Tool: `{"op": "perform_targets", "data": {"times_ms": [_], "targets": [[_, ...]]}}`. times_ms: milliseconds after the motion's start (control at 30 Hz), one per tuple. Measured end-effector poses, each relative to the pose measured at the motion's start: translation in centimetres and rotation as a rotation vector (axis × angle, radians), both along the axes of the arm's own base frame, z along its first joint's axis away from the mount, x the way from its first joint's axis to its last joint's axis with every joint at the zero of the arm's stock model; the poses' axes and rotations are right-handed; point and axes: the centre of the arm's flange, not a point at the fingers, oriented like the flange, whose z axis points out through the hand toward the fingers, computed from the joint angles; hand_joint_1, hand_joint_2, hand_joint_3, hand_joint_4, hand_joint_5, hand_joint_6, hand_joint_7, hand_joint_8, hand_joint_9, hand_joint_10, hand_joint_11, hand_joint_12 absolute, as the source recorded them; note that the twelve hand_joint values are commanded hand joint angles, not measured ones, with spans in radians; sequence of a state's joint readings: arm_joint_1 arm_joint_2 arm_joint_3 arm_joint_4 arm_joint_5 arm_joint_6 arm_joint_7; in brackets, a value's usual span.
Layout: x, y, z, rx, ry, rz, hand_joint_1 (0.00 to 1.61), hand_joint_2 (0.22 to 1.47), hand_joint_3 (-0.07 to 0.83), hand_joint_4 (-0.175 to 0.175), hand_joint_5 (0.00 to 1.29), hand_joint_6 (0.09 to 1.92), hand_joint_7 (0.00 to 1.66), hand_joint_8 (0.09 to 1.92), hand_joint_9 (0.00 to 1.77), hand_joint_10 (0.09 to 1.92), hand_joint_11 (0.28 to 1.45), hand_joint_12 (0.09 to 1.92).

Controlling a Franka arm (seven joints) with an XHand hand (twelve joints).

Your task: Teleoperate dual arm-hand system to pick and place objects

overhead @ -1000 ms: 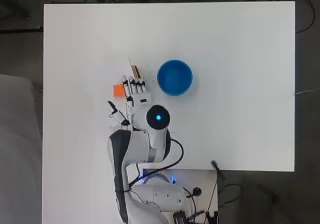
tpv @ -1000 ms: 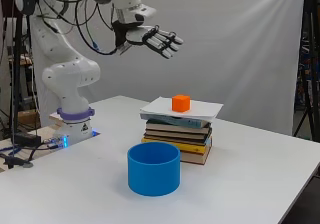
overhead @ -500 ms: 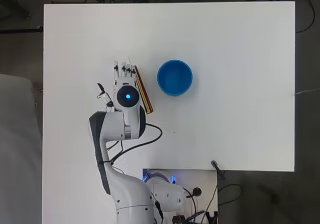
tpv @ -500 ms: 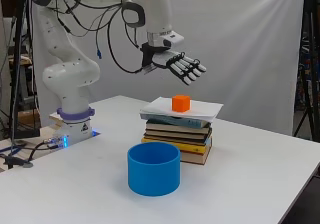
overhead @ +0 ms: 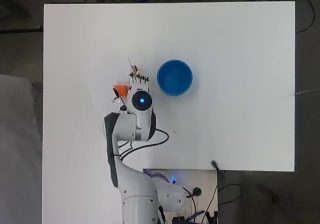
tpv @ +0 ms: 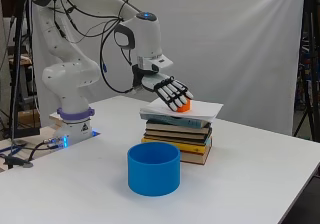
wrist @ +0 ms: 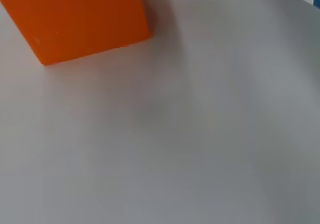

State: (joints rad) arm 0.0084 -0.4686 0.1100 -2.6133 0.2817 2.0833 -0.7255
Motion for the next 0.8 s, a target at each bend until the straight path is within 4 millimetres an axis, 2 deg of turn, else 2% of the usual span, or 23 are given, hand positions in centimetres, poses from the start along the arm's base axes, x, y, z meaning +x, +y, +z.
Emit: {"op": "perform_targets", "data": {"times_ms": [200, 333, 367, 400, 433, 467, 500, 533, 600, 667, 700, 767, 800], "targets": [[0.6, 0.5, 0.6, 0.016, 0.013, 0.080, 0.13, 0.98, -0.001, 0.061, 0.24, 0.09, 0.38, 0.09, 0.45, 0.09, 0.51, 0.09], [0.7, 1.2, 0.4, 0.040, 0.041, 0.110, 0.15, 0.98, -0.001, 0.064, 0.25, 0.09, 0.40, 0.09, 0.47, 0.09, 0.52, 0.09], [0.7, 1.3, 0.0, 0.051, 0.055, 0.117, 0.17, 0.99, 0.001, 0.065, 0.28, 0.09, 0.43, 0.09, 0.51, 0.09, 0.52, 0.09], [0.6, 1.4, -0.4, 0.061, 0.066, 0.122, 0.34, 1.06, 0.003, 0.067, 0.39, 0.09, 0.61, 0.09, 0.71, 0.09, 0.62, 0.09], [0.5, 1.4, -0.9, 0.068, 0.077, 0.127, 0.60, 1.11, -0.011, 0.107, 0.58, 0.44, 0.82, 0.69, 0.96, 0.71, 0.77, 0.56], [0.4, 1.2, -1.6, 0.078, 0.093, 0.133, 0.76, 1.15, -0.012, 0.138, 0.70, 0.81, 0.94, 1.24, 1.12, 1.25, 0.84, 1.08], [0.4, 0.9, -1.9, 0.095, 0.105, 0.143, 0.85, 1.18, -0.009, 0.157, 0.76, 1.04, 1.00, 1.58, 1.21, 1.58, 0.87, 1.43], [0.5, 0.7, -2.1, 0.117, 0.123, 0.160, 0.90, 1.19, -0.005, 0.167, 0.78, 1.18, 1.07, 1.76, 1.31, 1.75, 0.94, 1.63], [0.4, 0.4, -2.6, 0.164, 0.171, 0.196, 0.93, 1.21, 0.001, 0.174, 0.79, 1.31, 1.17, 1.90, 1.43, 1.88, 1.04, 1.78], [0.1, 0.2, -2.7, 0.201, 0.202, 0.215, 0.93, 1.22, 0.005, 0.175, 0.77, 1.37, 1.23, 1.92, 1.47, 1.91, 1.10, 1.80], [-0.1, 0.1, -2.4, 0.209, 0.197, 0.219, 0.95, 1.21, 0.003, 0.175, 0.78, 1.53, 1.25, 1.92, 1.49, 1.92, 1.11, 1.79], [0.2, 0.0, 0.1, 0.206, 0.135, 0.221, 0.97, 1.21, 0.002, 0.175, 0.80, 1.80, 1.28, 1.92, 1.51, 1.92, 1.15, 1.79], [0.3, 0.0, 2.1, 0.202, 0.091, 0.219, 0.94, 1.23, 0.013, 0.175, 0.76, 1.72, 1.28, 1.92, 1.52, 1.92, 1.15, 1.79]]}}
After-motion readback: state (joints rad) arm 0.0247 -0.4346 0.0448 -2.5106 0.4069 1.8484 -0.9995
